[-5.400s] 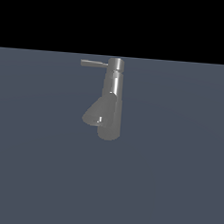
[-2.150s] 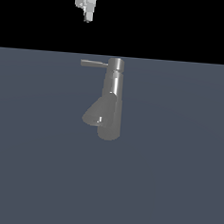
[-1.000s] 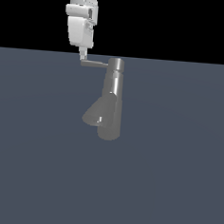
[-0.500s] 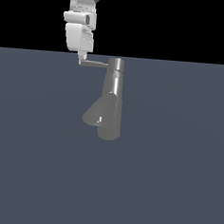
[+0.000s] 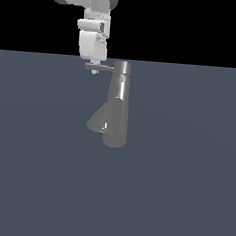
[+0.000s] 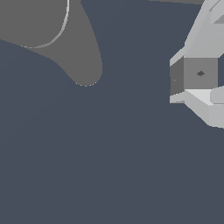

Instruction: Turn on the faucet by rotating a designated handle.

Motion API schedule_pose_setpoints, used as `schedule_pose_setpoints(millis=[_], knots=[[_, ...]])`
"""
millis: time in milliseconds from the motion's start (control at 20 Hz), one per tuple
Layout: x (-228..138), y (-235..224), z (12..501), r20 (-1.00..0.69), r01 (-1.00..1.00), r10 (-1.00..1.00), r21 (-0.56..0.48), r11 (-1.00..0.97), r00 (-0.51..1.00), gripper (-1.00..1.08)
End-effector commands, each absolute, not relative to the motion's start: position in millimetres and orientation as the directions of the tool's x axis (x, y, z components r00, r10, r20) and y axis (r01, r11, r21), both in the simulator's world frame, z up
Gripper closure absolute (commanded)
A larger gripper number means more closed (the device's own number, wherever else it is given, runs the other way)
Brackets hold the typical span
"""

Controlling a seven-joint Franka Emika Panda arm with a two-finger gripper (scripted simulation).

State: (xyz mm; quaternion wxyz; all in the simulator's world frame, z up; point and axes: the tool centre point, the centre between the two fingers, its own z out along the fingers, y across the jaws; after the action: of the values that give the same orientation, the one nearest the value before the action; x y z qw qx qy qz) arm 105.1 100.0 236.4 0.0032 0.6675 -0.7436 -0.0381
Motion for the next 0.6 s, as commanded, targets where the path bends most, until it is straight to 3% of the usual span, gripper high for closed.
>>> schedule_pose_setpoints(millis=[0,550], knots=[[104,99,236,-0.046,-0.992,-0.993,0.064,0.107,-0.11,1.08],[81,102,247,-0.046,-0.992,-0.993,0.063,0.108,-0.111,1.08]])
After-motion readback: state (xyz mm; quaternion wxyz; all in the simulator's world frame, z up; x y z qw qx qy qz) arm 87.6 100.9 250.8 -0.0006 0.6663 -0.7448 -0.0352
